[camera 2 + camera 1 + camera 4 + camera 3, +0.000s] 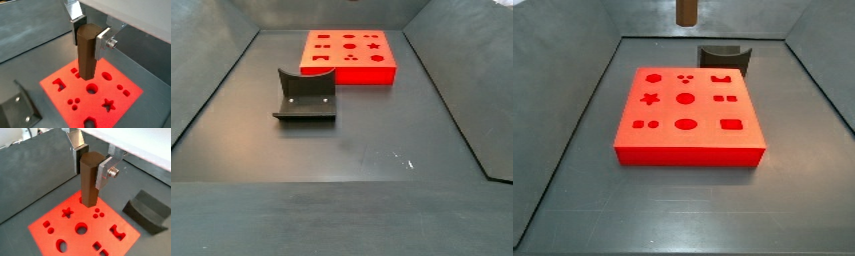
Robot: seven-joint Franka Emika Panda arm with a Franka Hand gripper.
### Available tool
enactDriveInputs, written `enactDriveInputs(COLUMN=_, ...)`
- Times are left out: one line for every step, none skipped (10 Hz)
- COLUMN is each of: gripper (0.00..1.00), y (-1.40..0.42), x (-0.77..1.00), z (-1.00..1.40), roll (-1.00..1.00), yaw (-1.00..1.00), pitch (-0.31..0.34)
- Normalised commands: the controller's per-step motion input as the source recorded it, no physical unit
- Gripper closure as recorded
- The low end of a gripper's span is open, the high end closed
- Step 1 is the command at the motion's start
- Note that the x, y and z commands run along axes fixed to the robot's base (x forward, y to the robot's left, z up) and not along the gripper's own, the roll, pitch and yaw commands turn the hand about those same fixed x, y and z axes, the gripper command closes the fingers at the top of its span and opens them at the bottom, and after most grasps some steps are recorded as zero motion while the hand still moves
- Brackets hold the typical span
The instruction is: Insert the hexagon object.
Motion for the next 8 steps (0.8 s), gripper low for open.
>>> enactDriveInputs(gripper=1.0, y=0.27, x=-0.01, z=-0.19, roll=0.06, yaw=0.8, pitch=-0.02)
enactDriveInputs(gripper=1.0, y=0.1, x=-0.07, z=-0.34, roll=0.07, yaw=0.89, pitch=-0.1)
enactDriveInputs(gripper=1.0, y=0.0, x=-0.17, z=-0.46, roll=0.16, yaw=0.77, pitch=-0.189)
enactDriveInputs(gripper=1.0, y=0.17, x=-0.25, z=-0.52, roll=0.17, yaw=0.43, pitch=-0.299)
enactDriveInputs(gripper=1.0, y=0.11, x=-0.45, z=-0.39, roll=0.21, yaw=0.13, pitch=-0.38)
enactDriveInputs(gripper=1.0, y=0.19, x=-0.28, z=-0.33, roll=0.29, yaw=0.0, pitch=-0.313)
enactDriveInputs(gripper=1.0, y=0.06, x=-0.23, z=-0.19, roll=0.34, yaw=-0.08, pitch=-0.196)
enactDriveInputs(gripper=1.0, y=0.25, x=-0.16, z=-0.53, roll=0.18, yaw=-0.1, pitch=-0.096)
